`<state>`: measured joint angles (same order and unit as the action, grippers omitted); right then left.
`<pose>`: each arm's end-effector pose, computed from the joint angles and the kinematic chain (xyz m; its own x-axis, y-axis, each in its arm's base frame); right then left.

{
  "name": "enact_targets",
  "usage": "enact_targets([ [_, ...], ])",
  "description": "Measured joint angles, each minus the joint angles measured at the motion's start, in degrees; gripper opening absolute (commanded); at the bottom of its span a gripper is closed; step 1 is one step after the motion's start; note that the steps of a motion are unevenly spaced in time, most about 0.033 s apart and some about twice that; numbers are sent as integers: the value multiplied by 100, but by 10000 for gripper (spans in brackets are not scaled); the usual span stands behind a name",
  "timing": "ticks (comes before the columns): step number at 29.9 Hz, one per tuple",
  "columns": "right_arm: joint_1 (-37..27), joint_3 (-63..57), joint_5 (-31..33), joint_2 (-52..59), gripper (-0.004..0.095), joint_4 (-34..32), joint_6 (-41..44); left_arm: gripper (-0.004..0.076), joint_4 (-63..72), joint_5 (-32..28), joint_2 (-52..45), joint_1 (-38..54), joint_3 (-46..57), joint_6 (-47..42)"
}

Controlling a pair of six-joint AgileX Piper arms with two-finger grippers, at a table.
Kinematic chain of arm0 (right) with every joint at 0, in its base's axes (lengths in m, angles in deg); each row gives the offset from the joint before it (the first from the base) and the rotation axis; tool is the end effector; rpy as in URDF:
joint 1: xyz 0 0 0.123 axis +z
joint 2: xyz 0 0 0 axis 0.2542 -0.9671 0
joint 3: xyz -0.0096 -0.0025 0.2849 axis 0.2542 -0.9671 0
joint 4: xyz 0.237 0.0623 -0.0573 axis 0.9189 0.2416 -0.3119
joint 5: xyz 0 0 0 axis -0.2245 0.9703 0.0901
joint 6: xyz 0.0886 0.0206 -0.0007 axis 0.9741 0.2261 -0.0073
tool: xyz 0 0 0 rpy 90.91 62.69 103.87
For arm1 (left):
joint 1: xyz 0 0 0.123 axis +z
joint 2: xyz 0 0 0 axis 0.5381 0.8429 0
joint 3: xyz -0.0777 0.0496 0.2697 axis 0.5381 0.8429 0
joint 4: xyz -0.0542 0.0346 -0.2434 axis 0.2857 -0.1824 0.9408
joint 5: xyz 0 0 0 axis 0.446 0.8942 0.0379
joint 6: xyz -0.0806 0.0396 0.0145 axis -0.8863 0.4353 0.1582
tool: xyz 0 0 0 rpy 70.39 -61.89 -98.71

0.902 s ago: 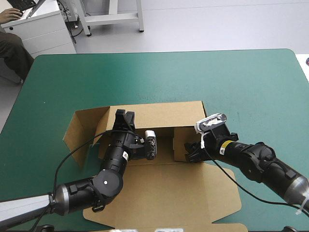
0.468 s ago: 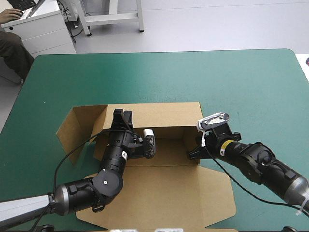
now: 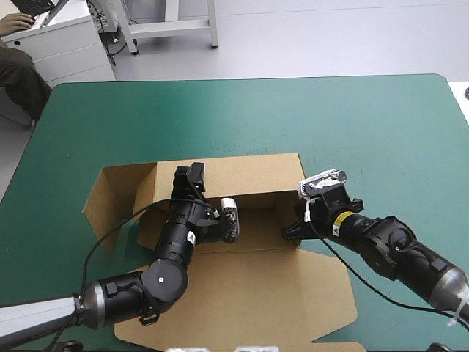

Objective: Fold the box

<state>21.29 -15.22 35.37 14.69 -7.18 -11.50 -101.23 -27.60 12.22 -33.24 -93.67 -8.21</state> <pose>0.1913 0.1382 0.2827 -0.5631 -0.2164 -0.7976 -0.5003 0.8574 0.1205 0.1677 -0.1991 0.2849 0.1791 0.9763 -0.1215 0.2550 0.0732 0.9642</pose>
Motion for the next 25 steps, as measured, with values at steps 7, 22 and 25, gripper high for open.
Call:
enact_targets([
  [7, -317, 216, -98, -371, 4, 17, 131, 375, -159, 774, 0, -758, 0, -30],
  [22, -1479, 2338, 1819, -1740, 0, 109, 36, 7, 206, 546, 0, -1654, -13, 699],
  [25, -1490, 2833, 2259, -2050, 0, 132, -23, 7, 1322, 147, 0, -1581, -226, 1422],
])
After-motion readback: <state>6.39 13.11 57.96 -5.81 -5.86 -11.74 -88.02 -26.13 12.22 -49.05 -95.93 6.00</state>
